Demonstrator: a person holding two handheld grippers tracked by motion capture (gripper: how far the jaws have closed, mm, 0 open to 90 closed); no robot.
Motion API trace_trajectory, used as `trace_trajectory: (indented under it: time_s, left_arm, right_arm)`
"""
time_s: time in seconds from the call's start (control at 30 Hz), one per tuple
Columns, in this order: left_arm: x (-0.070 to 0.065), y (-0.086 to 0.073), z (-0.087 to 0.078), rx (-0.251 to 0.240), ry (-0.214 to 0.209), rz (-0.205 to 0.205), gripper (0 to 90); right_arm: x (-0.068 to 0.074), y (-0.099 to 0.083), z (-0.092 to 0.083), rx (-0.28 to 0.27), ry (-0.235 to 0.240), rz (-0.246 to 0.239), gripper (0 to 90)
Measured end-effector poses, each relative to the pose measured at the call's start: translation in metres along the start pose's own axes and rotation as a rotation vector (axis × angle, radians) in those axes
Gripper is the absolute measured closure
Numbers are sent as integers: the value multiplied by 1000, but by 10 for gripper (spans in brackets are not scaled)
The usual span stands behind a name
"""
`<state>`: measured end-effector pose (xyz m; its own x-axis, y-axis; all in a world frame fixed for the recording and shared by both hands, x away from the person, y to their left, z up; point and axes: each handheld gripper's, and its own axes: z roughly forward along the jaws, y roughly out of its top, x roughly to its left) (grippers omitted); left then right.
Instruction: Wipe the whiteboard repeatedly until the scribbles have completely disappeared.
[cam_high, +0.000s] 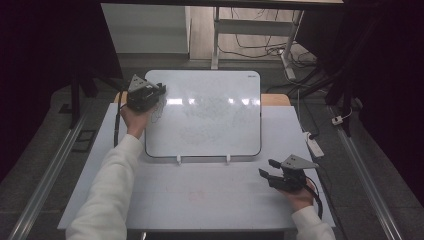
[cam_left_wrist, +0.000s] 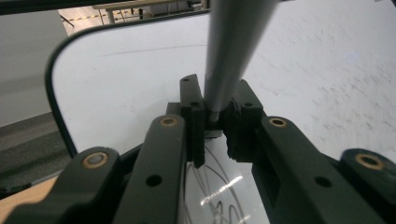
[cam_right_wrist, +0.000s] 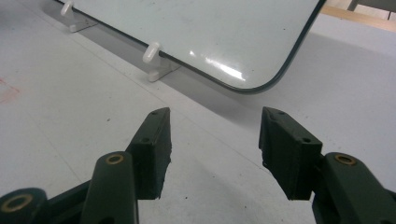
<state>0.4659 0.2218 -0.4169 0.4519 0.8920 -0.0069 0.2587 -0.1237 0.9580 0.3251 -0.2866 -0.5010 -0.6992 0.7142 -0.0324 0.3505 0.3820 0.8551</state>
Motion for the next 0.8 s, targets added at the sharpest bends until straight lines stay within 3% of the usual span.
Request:
trace_trajectory:
  time_s: [0.07,0.13,0.2,0.3,0.37,0.4,0.47,0.57,0.63,0.7,0.8]
  left_arm:
    - [12,0,-6,-13,38,-34,783]
    - [17,-3,-8,-15,36,-56,783]
    - [10,-6,-6,-5,9,-41,783]
    - [-10,-11,1,4,-41,17,783]
    - [-13,-10,2,8,-42,38,783]
    - [-10,-9,0,3,-36,37,783]
    - [2,-7,-5,-14,19,20,783]
    - [16,-8,-10,-27,35,-28,783]
    - [12,-12,-9,-22,20,-21,783]
    - [1,-15,-5,-17,-21,-11,783]
    - [-18,-20,2,-10,-65,31,783]
  right_arm:
    - [-1,0,0,-2,0,7,437]
    - [-1,0,-1,-3,1,6,436]
    - [0,0,0,-5,4,4,436]
    - [1,0,1,4,8,-2,436]
    - [1,0,2,9,7,-4,436]
    - [2,0,2,10,6,-5,436]
    - [1,0,2,6,6,-1,435]
    - [1,0,0,-3,5,2,436]
    - [1,0,0,-5,5,2,436]
    - [2,0,2,0,10,2,436]
    - [3,0,3,10,13,-6,436]
